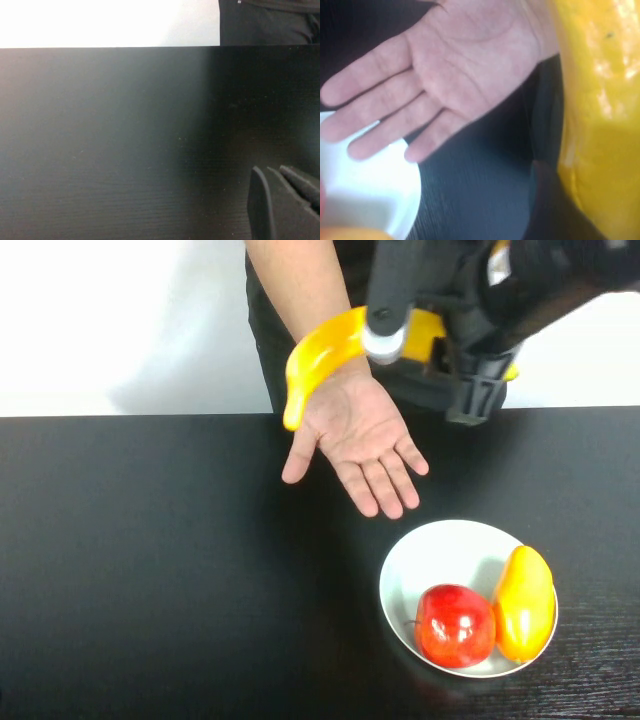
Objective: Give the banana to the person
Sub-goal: Hand the grabbed banana to the person
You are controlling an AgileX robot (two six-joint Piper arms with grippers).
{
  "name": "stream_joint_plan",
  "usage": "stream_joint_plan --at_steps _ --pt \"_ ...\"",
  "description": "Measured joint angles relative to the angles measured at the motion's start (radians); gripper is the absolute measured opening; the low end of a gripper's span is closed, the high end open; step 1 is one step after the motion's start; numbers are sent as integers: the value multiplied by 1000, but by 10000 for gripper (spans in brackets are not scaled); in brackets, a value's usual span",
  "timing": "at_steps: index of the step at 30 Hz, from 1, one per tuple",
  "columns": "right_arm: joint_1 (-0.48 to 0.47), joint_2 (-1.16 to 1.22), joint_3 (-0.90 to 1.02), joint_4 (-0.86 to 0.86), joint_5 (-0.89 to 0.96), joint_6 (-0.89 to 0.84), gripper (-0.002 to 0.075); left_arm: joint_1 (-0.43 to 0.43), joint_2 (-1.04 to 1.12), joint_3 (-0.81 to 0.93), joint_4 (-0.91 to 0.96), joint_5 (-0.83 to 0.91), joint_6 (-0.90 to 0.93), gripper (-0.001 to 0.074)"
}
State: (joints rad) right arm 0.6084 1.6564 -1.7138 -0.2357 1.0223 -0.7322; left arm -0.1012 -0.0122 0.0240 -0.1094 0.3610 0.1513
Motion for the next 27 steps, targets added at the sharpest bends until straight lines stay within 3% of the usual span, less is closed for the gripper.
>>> stream_joint_plan --at_steps 8,19,27 --pt "0 182 -49 -16 2 21 256 0 0 0 0 0 0 -4" --pt "0 225 -51 -13 -5 25 261 0 0 0 0 0 0 -4" --pt "2 225 -51 -20 -5 32 430 0 0 0 0 0 0 -4"
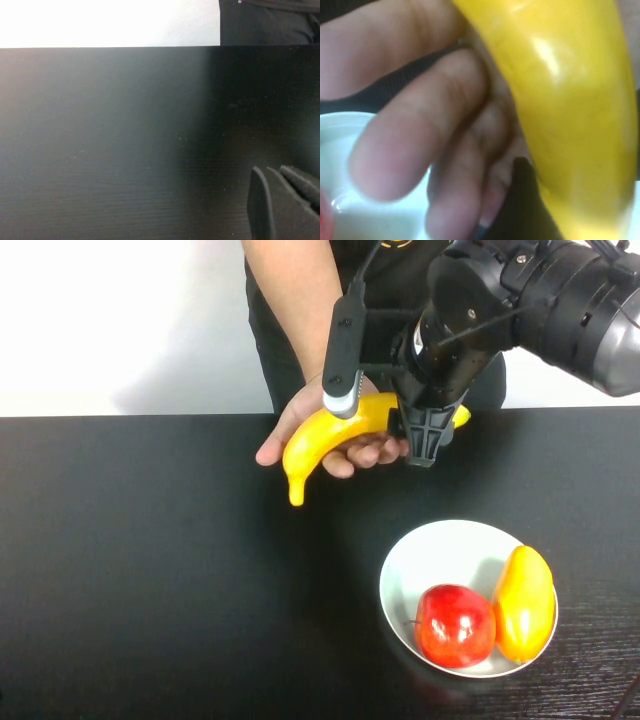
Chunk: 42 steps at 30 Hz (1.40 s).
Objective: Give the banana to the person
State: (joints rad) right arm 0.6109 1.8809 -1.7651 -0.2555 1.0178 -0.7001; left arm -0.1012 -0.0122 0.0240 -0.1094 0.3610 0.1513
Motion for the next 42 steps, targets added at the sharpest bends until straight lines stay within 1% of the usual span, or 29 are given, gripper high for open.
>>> stream_joint_plan --at_steps 7,11,14,17,22,25,27,31,36,40,42 --pt "9 -8 0 -49 27 31 449 0 0 0 0 0 0 -4" --pt "9 -34 0 -58 75 92 421 0 0 0 0 0 0 -4" --pt "9 -74 0 -56 112 192 360 0 0 0 0 0 0 -4" --pt "9 -141 33 -48 119 327 272 0 0 0 0 0 0 -4" --pt "-6 -331 208 -47 125 582 96 0 0 0 0 0 0 -4" --pt "-10 -450 336 -48 133 672 24 0 0 0 0 0 0 -4" --pt "-12 -516 420 -47 133 725 6 0 0 0 0 0 0 -4" --pt "-12 -644 540 -47 139 803 -6 0 0 0 0 0 0 -4" --pt "-12 -734 576 -103 154 826 -8 0 0 0 0 0 0 -4" --pt "-12 -762 578 -115 160 921 -8 0 0 0 0 0 0 -4" --pt "-12 -772 578 -100 160 938 -8 0 0 0 0 0 0 -4"
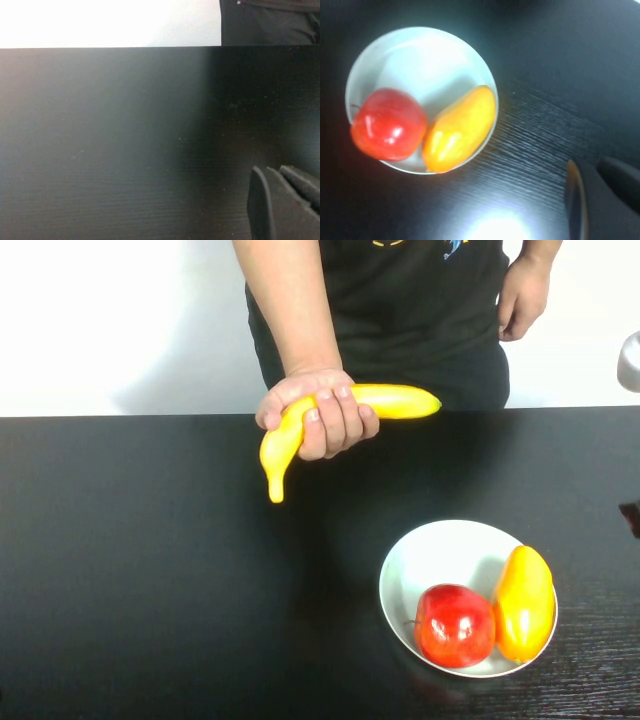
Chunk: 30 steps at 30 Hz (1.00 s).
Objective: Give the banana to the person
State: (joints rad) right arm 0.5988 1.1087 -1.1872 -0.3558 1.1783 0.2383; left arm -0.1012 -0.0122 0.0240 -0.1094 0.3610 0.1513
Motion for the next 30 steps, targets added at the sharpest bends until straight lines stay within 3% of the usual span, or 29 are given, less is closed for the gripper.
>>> stream_joint_plan --at_steps 5,8,15,21,27,30 --pt "-2 -15 16 26 -26 -9 -8 0 0 0 0 0 0 -4" --pt "-44 -70 100 58 -141 -68 -8 0 0 0 0 0 0 -4" --pt "-311 -384 521 219 -539 -238 -8 0 0 0 0 0 0 -4" --pt "-497 -710 889 258 -808 -265 -8 0 0 0 0 0 0 -4" --pt "-584 -1005 1165 301 -941 -254 -8 0 0 0 0 0 0 -4" --pt "-600 -1097 1208 306 -929 -212 -8 0 0 0 0 0 0 -4"
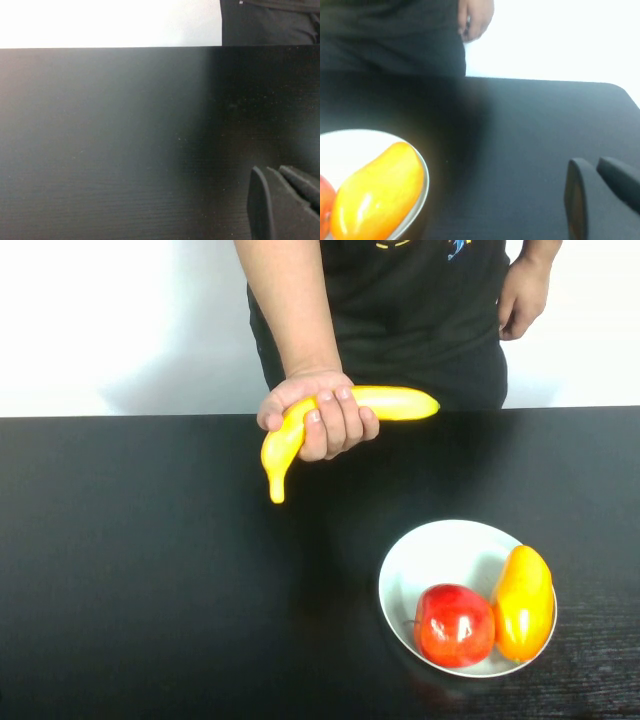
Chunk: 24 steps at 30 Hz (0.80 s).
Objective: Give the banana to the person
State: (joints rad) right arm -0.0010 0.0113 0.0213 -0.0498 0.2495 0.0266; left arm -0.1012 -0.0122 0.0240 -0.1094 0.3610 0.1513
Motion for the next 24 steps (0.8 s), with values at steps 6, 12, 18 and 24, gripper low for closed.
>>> stream_joint_plan --at_steps 6,12,18,24 --pt "-9 -20 4 -1 84 23 -8 0 0 0 0 0 0 -4" --pt "-9 -24 6 -4 125 26 -8 0 -2 0 0 0 0 -4" --pt "-9 -24 6 -4 125 26 -8 0 -2 0 0 0 0 -4" --pt "-9 -24 6 -4 127 27 -8 0 -2 0 0 0 0 -4"
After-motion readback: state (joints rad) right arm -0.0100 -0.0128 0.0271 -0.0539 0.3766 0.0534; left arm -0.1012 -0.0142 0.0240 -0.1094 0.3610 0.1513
